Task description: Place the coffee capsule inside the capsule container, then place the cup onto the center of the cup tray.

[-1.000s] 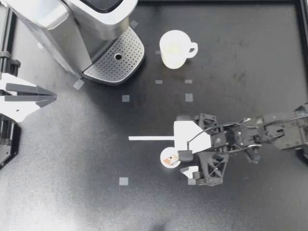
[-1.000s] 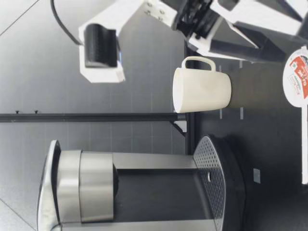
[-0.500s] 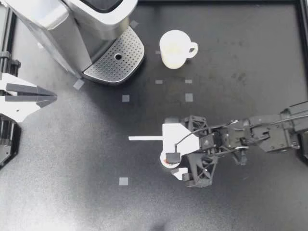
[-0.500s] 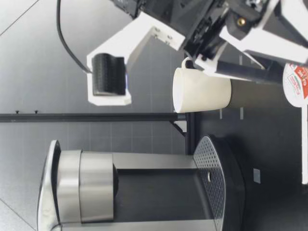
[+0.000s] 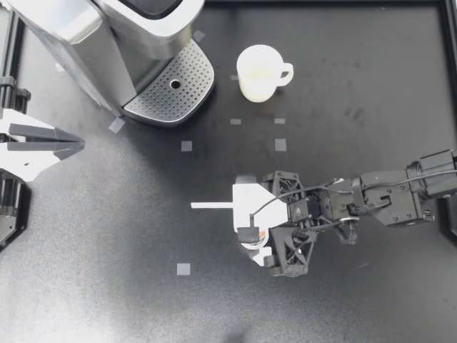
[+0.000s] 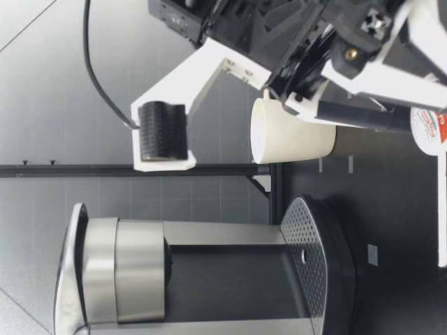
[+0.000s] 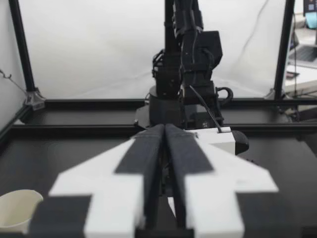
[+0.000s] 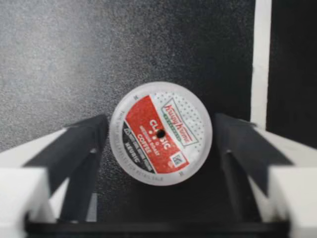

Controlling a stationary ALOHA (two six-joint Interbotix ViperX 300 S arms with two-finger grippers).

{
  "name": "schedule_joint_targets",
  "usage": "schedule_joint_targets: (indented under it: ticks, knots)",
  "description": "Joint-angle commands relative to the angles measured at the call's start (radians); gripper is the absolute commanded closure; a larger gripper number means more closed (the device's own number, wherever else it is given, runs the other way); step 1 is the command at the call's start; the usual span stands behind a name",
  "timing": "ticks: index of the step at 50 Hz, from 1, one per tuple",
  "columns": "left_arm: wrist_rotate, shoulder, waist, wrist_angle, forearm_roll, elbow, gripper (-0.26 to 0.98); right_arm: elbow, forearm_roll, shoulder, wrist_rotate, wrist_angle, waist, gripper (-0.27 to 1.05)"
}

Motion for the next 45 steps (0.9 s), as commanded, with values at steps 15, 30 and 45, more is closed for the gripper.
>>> schedule_joint_targets:
  ticks: [15,30,45]
  knots:
    - [-0.009,0.026,0.003,0.018,0.002,-0.026,0.57,-0.025,0.002,-0.049,0.012,-0.006,-0.006,0.22]
    - [-0.018,0.183,0.04,0.209,-0.002,-0.183,0.57,0.067,0.021,-0.218,0.025,-0.137,-0.008,0.22]
    - [-0.021,0.368,0.133,0.571,0.003,-0.451,0.57,0.279,0.032,-0.38,0.11,-0.523,-0.008,0.22]
